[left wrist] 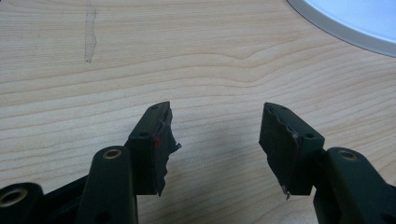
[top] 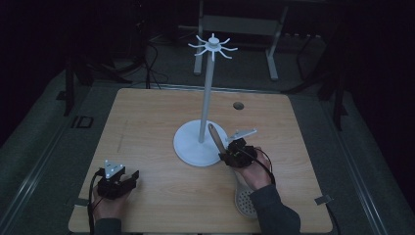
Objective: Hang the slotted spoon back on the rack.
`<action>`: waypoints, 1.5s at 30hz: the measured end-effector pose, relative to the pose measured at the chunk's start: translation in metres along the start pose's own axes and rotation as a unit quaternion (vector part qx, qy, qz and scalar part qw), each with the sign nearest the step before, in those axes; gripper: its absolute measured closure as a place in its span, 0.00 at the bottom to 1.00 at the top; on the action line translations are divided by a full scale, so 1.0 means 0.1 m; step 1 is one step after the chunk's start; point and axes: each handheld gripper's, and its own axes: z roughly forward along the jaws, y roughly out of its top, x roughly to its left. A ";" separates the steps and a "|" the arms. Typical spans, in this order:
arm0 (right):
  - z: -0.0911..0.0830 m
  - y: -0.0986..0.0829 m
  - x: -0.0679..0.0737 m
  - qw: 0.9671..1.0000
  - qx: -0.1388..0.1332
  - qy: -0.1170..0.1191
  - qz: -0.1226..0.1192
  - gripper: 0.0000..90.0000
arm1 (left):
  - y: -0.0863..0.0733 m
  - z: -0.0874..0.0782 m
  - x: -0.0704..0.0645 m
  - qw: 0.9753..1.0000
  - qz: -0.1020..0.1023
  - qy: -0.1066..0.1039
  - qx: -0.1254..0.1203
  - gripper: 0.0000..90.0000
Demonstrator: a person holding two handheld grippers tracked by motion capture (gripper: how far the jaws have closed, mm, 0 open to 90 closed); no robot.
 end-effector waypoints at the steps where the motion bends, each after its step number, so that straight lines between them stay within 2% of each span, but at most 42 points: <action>1: -0.01 0.00 -0.01 1.000 -0.002 -0.001 0.001 0.82 | 0.00 0.00 0.00 1.000 0.000 0.000 0.000 0.49; 15: -0.16 0.01 -0.11 0.999 -0.032 -0.008 0.017 0.82 | 0.00 0.00 0.00 1.000 0.000 0.001 0.000 0.49; 30: -0.30 0.02 -0.14 0.997 -0.070 -0.016 0.020 0.82 | 0.00 0.00 0.00 1.000 -0.003 0.001 -0.003 0.49; 38: -0.36 0.03 -0.15 0.995 -0.100 -0.018 0.018 0.82 | 0.00 0.00 0.00 1.000 -0.003 0.001 -0.002 0.49; 40: -0.38 0.03 -0.15 0.993 -0.115 -0.011 0.015 0.82 | 0.00 0.00 0.00 1.000 -0.003 0.002 -0.002 0.49; 45: -0.44 0.04 -0.12 0.990 -0.138 -0.014 0.005 0.82 | 0.00 0.00 0.00 1.000 -0.001 0.002 -0.002 0.49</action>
